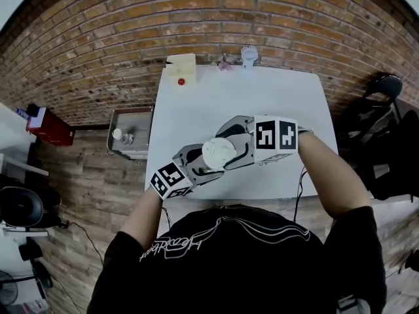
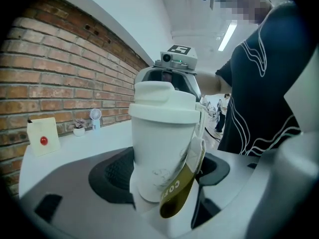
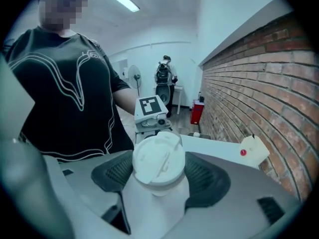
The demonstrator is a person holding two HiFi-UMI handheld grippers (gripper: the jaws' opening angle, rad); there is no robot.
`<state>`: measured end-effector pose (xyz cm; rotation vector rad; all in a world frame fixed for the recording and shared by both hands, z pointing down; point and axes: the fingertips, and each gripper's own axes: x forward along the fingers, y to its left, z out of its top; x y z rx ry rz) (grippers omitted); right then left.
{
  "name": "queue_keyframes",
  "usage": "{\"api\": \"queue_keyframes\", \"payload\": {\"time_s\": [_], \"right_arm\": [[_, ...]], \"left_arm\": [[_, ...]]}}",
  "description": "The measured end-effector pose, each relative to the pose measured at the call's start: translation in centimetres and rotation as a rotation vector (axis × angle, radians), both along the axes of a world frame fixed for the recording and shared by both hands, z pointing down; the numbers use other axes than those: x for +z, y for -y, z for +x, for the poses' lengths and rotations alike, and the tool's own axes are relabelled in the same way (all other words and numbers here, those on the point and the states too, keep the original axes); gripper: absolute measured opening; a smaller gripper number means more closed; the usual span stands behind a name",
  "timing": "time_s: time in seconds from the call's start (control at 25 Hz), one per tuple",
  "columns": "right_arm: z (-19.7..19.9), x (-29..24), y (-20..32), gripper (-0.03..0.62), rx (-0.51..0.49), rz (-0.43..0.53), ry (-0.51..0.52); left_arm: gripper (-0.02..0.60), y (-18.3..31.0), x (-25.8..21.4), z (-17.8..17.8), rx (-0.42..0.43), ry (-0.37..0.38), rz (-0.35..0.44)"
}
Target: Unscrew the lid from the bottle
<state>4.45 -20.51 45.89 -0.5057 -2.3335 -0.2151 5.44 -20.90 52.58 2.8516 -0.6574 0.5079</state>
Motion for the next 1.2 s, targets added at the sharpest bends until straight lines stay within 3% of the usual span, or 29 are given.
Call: {"api": "queue_keyframes", "payload": {"time_s": [0.2, 0.36, 0.48, 0.76, 0.96, 1.2], "right_arm": [[-0.3, -0.2, -0.2, 0.319, -0.09, 0.007, -0.022], [-0.6, -0.4, -0.4, 0.322, -0.006, 0.002, 0.012], [-0.8, -1.3, -0.4, 0.402, 0.107, -0.031, 0.094], [-0.6, -2.3, 0.0, 0.402, 0.498, -0.046, 0.277], [0.0, -0.9, 1.0, 0.407, 0.848, -0.029, 0.326], [-0.3, 0.1, 0.9, 0.398, 1.052, -0.006, 0.351]], "left_arm": [[0.359, 0.0, 0.0, -0.2, -0.02, 0.002, -0.001], [0.36, -0.1, -0.1, -0.5, -0.042, -0.004, -0.007], [0.359, 0.2, -0.1, -0.5, -0.06, -0.017, -0.011], [0.359, 0.4, 0.1, -0.5, -0.06, 0.008, -0.018], [0.359, 0.3, 0.1, -0.4, -0.063, -0.003, -0.017], [0.359, 0.3, 0.0, -0.3, -0.067, -0.016, -0.005]]}}
